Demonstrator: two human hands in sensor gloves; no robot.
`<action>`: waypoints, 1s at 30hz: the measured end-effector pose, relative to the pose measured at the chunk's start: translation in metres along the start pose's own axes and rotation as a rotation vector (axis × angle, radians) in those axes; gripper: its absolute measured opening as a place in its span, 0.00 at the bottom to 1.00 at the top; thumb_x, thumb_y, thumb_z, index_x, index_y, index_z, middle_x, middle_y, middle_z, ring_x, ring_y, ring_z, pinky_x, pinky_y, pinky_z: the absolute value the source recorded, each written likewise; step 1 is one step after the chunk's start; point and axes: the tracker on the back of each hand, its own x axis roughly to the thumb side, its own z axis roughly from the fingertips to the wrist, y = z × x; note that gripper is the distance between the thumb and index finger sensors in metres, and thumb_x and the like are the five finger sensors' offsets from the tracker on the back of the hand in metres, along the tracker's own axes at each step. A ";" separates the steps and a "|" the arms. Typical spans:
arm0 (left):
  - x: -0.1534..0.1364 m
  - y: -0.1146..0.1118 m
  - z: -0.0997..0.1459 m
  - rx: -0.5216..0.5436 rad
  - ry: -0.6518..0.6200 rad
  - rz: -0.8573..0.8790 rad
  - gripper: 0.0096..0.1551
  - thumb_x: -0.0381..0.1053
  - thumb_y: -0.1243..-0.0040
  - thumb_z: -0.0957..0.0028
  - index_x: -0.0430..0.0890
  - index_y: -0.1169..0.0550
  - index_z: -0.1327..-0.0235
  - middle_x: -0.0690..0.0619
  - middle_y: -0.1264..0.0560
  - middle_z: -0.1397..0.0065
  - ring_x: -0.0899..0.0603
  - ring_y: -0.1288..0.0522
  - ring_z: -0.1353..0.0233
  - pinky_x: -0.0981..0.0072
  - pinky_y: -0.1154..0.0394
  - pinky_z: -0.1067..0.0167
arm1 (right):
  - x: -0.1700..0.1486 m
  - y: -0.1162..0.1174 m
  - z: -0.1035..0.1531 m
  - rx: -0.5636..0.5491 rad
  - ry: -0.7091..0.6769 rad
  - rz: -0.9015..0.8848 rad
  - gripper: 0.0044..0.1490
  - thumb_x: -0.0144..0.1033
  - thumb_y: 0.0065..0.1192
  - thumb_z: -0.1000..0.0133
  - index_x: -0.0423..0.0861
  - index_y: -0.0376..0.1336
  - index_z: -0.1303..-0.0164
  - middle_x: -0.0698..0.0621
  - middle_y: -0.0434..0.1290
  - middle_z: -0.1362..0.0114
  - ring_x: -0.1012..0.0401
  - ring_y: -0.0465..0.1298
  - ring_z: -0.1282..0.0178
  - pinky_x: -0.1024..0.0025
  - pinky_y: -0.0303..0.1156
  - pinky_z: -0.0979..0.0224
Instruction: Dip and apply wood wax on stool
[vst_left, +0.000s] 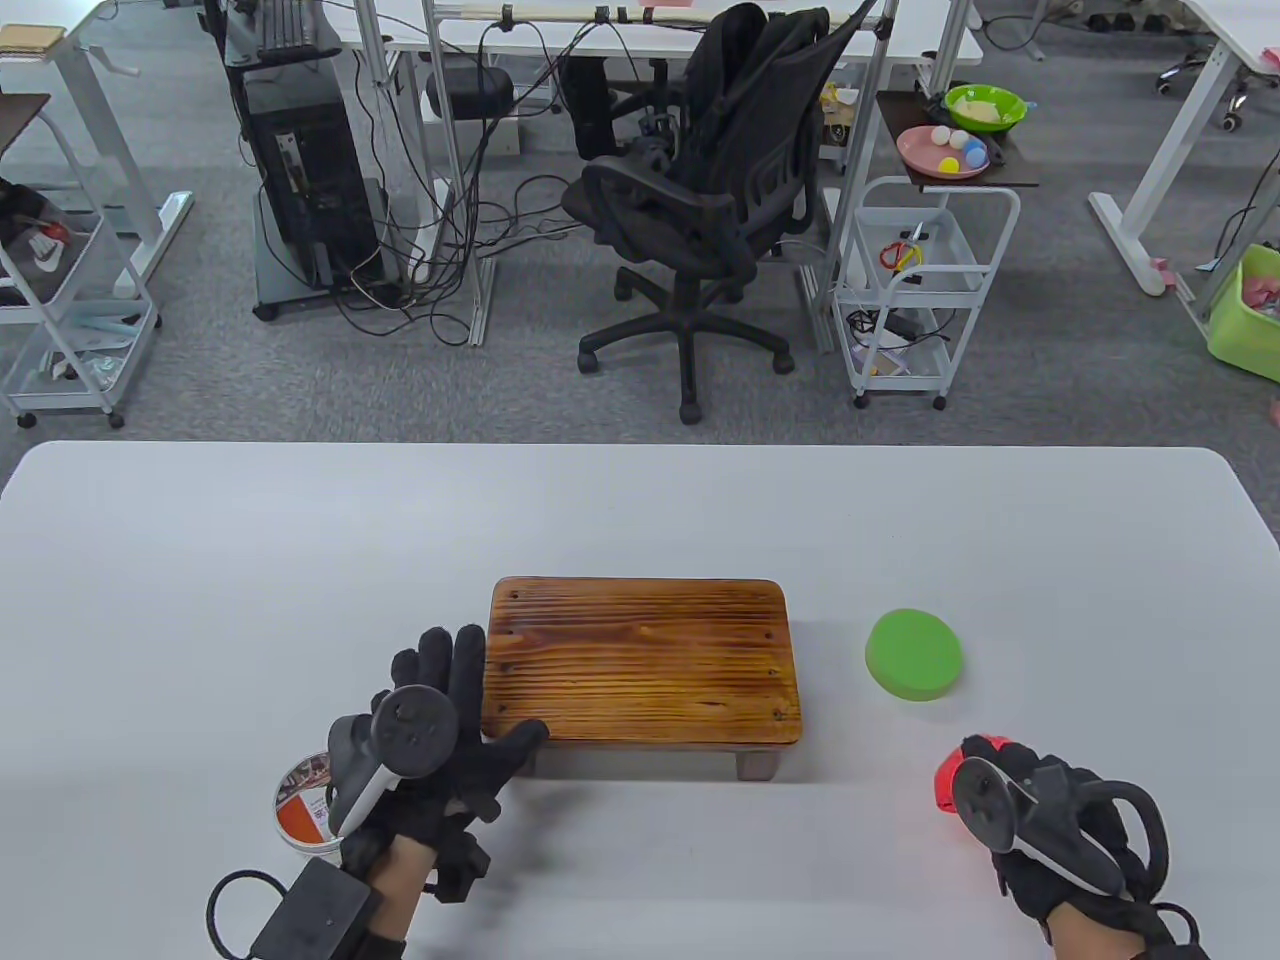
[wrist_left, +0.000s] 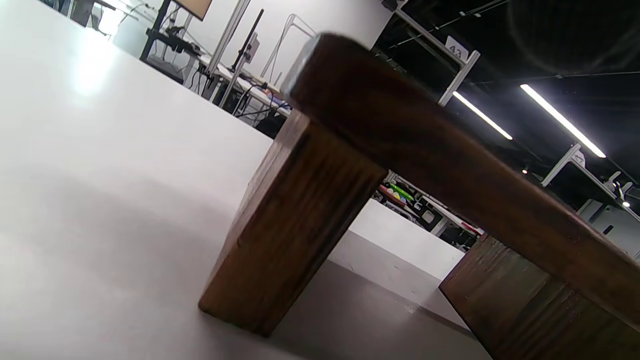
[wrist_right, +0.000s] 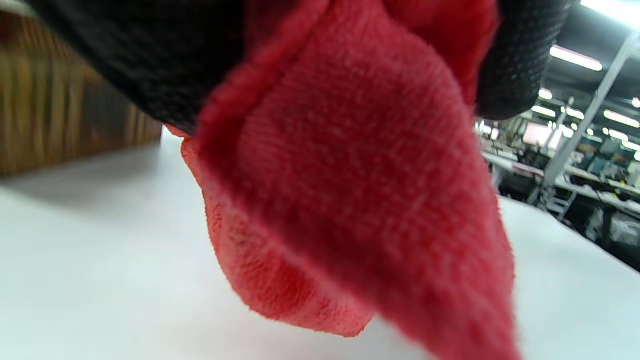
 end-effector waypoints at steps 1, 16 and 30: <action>-0.002 -0.002 -0.005 -0.014 0.012 -0.014 0.69 0.83 0.40 0.58 0.60 0.63 0.18 0.39 0.64 0.11 0.23 0.63 0.17 0.19 0.57 0.29 | 0.004 -0.013 -0.003 -0.045 -0.013 -0.014 0.47 0.48 0.83 0.58 0.52 0.62 0.29 0.46 0.76 0.30 0.48 0.84 0.42 0.55 0.81 0.44; -0.016 -0.023 -0.020 -0.069 0.030 0.082 0.59 0.86 0.44 0.57 0.67 0.52 0.16 0.44 0.51 0.09 0.25 0.54 0.15 0.18 0.52 0.28 | 0.125 -0.056 -0.068 -0.111 -0.287 -0.004 0.46 0.46 0.82 0.58 0.53 0.61 0.29 0.49 0.72 0.27 0.49 0.80 0.38 0.52 0.78 0.39; -0.010 -0.025 -0.017 -0.037 0.034 0.016 0.59 0.86 0.47 0.57 0.64 0.52 0.15 0.42 0.47 0.10 0.25 0.52 0.15 0.17 0.51 0.29 | 0.163 -0.049 -0.063 -0.038 -0.518 0.051 0.44 0.42 0.83 0.59 0.58 0.64 0.30 0.51 0.72 0.26 0.49 0.77 0.33 0.47 0.73 0.31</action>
